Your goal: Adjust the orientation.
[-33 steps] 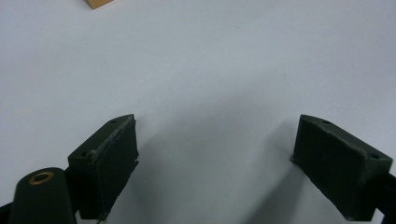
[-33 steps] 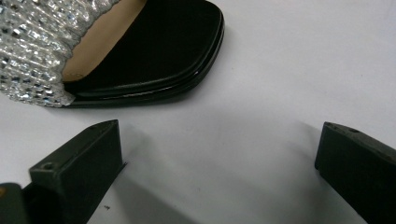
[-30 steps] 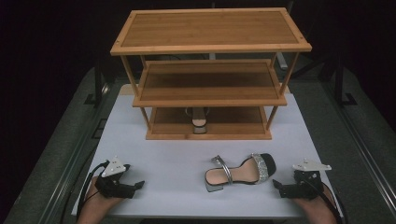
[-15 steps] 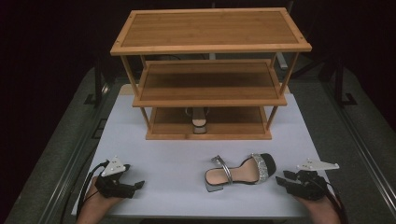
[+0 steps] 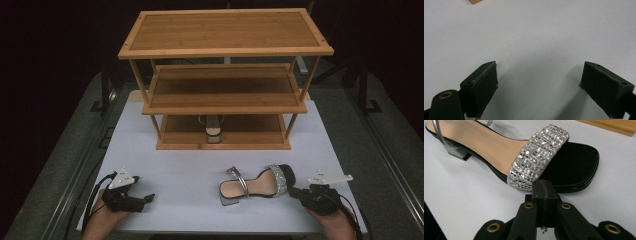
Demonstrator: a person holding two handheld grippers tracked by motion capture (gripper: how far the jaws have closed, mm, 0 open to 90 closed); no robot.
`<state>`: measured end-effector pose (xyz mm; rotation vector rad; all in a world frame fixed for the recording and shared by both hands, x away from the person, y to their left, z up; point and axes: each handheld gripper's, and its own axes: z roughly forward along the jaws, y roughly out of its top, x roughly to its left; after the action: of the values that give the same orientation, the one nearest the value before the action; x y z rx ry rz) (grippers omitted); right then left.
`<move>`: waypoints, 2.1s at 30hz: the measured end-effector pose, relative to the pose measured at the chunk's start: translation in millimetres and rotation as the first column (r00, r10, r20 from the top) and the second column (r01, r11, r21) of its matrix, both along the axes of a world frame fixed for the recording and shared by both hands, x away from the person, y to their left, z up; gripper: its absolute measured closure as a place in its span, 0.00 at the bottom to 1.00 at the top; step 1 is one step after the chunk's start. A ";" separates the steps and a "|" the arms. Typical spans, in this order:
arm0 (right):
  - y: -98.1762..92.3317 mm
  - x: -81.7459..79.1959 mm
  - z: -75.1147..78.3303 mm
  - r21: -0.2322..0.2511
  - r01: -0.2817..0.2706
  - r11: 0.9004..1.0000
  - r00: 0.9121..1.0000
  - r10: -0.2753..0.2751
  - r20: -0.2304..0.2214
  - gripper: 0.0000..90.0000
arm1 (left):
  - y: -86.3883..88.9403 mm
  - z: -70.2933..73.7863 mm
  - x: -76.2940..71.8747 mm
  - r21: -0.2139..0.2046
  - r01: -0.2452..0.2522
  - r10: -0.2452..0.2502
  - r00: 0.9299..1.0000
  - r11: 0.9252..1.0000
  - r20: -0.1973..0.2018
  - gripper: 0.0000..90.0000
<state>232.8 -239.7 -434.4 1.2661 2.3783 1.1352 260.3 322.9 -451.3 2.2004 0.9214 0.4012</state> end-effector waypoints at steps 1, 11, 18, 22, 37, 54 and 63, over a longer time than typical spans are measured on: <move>-0.7 0.4 -0.2 0.011 0.000 1.000 1.000 0.000 -0.005 0.99 | -0.1 0.0 0.0 0.000 0.000 0.000 1.000 1.000 0.000 0.14; 5.1 14.0 -6.1 -0.040 0.009 0.999 1.000 -0.010 -0.024 1.00 | 0.1 0.0 0.1 0.000 0.000 0.000 1.000 1.000 0.000 0.14; 4.9 22.5 -6.6 -0.042 0.013 0.999 1.000 -0.014 -0.019 1.00 | -0.1 -0.1 0.2 0.000 -0.001 0.001 1.000 1.000 -0.001 0.14; 4.5 31.7 -7.1 -0.034 0.014 0.999 1.000 -0.015 -0.022 1.00 | 0.0 -0.1 0.3 -0.001 0.000 0.000 1.000 1.000 -0.002 0.14; 9.8 55.2 -8.0 -0.029 -0.005 1.000 1.000 0.005 -0.013 1.00 | 0.0 -0.2 0.5 -0.003 0.000 0.000 1.000 1.000 -0.003 0.14; 12.8 64.9 21.1 0.136 -0.091 0.987 0.994 0.081 0.072 0.58 | -0.1 -0.2 0.6 -0.006 -0.001 0.001 1.000 1.000 -0.004 0.14; 34.7 83.7 0.7 0.095 -0.145 0.985 0.989 0.147 -0.013 0.65 | 0.0 -0.2 0.6 -0.003 0.000 0.000 1.000 1.000 -0.003 0.14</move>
<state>316.5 -204.9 -433.7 1.1511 2.4947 1.2967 260.9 322.9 -451.5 2.1985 0.9229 0.3967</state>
